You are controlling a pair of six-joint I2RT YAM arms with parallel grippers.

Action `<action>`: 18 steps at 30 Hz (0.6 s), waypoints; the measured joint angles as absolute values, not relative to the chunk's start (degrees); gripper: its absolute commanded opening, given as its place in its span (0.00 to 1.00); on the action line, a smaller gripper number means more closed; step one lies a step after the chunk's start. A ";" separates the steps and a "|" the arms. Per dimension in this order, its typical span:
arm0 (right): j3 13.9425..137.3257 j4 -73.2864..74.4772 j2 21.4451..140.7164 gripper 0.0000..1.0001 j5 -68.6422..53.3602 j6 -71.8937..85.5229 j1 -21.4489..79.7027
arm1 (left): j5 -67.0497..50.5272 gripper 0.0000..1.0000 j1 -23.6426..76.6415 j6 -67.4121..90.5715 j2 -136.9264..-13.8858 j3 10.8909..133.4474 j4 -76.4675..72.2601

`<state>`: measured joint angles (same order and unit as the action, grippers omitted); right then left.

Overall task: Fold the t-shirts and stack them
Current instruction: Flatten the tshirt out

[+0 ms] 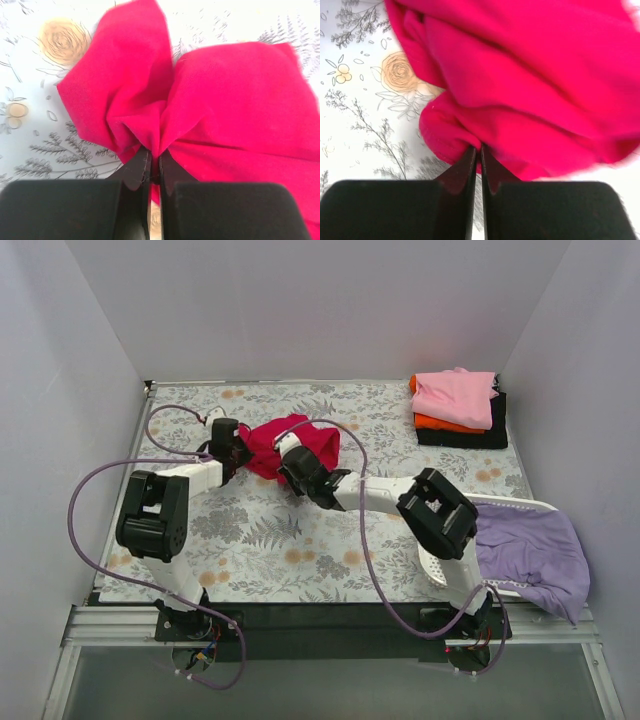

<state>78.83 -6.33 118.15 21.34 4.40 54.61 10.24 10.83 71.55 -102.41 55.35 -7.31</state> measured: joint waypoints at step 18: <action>60.80 -6.37 77.45 0.01 38.87 -3.11 51.00 | 11.03 0.00 10.28 66.08 -79.48 67.20 9.02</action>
